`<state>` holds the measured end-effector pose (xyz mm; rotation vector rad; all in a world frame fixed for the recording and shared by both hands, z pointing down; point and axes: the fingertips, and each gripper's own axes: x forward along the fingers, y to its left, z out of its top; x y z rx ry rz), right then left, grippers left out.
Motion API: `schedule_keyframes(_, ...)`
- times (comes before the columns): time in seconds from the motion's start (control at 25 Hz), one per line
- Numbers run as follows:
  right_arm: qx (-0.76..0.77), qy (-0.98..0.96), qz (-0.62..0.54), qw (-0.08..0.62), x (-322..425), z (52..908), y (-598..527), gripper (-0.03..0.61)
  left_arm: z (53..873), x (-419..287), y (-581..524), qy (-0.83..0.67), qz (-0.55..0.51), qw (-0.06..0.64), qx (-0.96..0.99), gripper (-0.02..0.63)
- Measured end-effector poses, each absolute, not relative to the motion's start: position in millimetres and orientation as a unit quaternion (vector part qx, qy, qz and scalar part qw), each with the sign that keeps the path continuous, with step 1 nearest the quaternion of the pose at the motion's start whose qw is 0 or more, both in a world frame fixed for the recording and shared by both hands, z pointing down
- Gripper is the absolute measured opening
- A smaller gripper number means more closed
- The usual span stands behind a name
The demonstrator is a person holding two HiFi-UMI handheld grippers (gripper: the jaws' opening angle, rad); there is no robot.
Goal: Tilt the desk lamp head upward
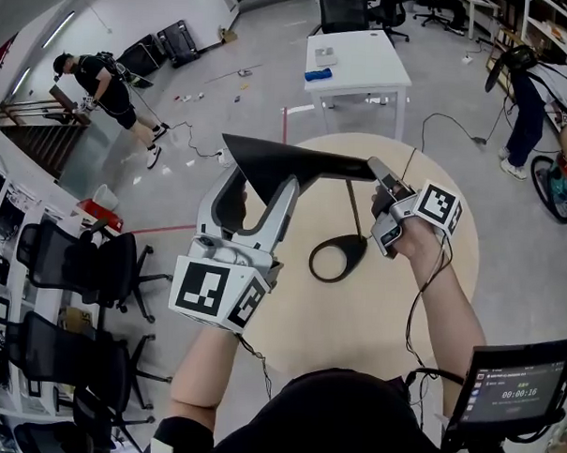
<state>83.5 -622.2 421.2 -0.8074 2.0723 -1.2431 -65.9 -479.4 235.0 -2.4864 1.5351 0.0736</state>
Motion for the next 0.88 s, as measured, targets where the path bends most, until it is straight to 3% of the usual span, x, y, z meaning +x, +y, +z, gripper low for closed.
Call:
schedule_keyframes(0.28,-0.357,0.81,-0.401,0.235,96.7,423.5,-618.3,0.192,262.8,-83.5,-444.6,0.528,0.064,0.105,-0.84,0.284)
schedule_keyframes(0.72,-0.346,0.891,-0.284,0.079,88.6,448.4,-547.3,0.192,453.7,-120.5,-391.9,0.557,-0.036,-0.091,-0.825,0.284)
schedule_keyframes(0.76,-0.344,0.893,-0.283,0.065,88.5,455.3,-535.6,0.166,470.2,-120.5,-384.1,0.555,-0.042,-0.115,-0.822,0.284)
schedule_keyframes(0.84,-0.339,0.894,-0.289,0.041,88.5,473.0,-511.2,0.045,499.7,-119.1,-368.8,0.55,-0.053,-0.16,-0.818,0.284)
schedule_keyframes(0.88,-0.337,0.893,-0.296,0.03,89.3,482.8,-499.0,0.024,511.4,-116.8,-362.6,0.546,-0.058,-0.177,-0.817,0.284)
